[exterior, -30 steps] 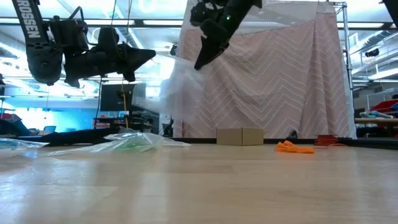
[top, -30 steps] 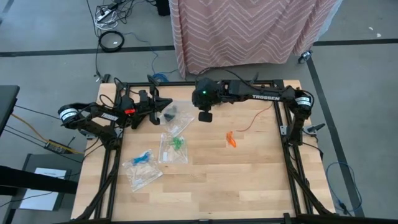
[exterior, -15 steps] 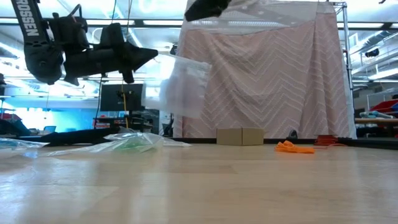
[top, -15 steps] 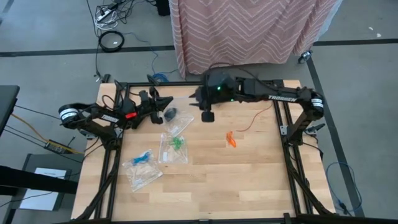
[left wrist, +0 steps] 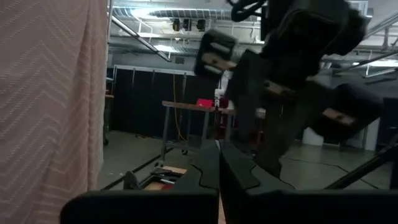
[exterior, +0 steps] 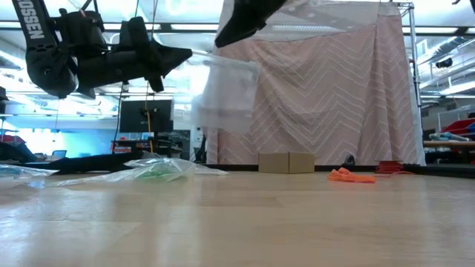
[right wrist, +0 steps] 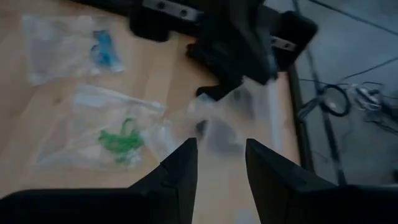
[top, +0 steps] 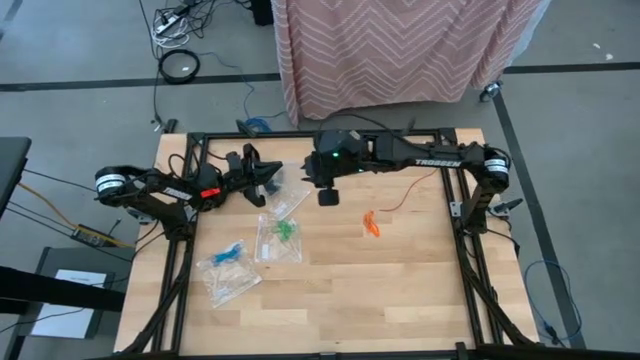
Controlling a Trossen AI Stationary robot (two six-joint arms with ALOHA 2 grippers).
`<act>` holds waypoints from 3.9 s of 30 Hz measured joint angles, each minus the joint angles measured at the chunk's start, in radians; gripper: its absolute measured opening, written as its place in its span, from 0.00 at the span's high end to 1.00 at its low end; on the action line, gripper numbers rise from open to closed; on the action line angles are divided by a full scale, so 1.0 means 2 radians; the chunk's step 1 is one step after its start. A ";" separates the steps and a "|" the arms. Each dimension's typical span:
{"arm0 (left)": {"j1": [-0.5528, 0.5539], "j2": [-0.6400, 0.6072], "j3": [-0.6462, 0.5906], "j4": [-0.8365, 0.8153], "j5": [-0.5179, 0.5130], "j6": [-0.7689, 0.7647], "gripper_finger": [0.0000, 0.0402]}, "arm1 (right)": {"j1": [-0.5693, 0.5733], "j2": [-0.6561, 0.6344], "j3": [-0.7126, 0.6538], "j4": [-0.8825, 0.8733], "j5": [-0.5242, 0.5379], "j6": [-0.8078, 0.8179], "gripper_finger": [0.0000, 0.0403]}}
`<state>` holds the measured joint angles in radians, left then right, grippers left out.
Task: Sort rubber bands
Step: Open the transparent zip bag
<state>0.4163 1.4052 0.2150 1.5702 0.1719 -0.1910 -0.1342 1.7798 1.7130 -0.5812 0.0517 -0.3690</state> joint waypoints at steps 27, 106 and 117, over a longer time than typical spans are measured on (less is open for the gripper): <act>-0.003 0.000 0.000 -0.005 -0.003 0.015 1.00 | -0.032 0.011 0.000 0.018 -0.030 0.003 0.71; -0.010 0.000 0.000 -0.014 -0.025 0.028 1.00 | -0.017 -0.002 -0.038 0.066 0.013 0.018 0.72; -0.010 0.000 0.000 -0.014 -0.024 0.028 1.00 | -0.013 -0.002 -0.038 0.066 0.011 0.018 0.72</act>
<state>0.3969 1.4055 0.2150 1.5425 0.1229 -0.1349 -0.1612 1.7760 1.6379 -0.4500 0.0746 -0.3332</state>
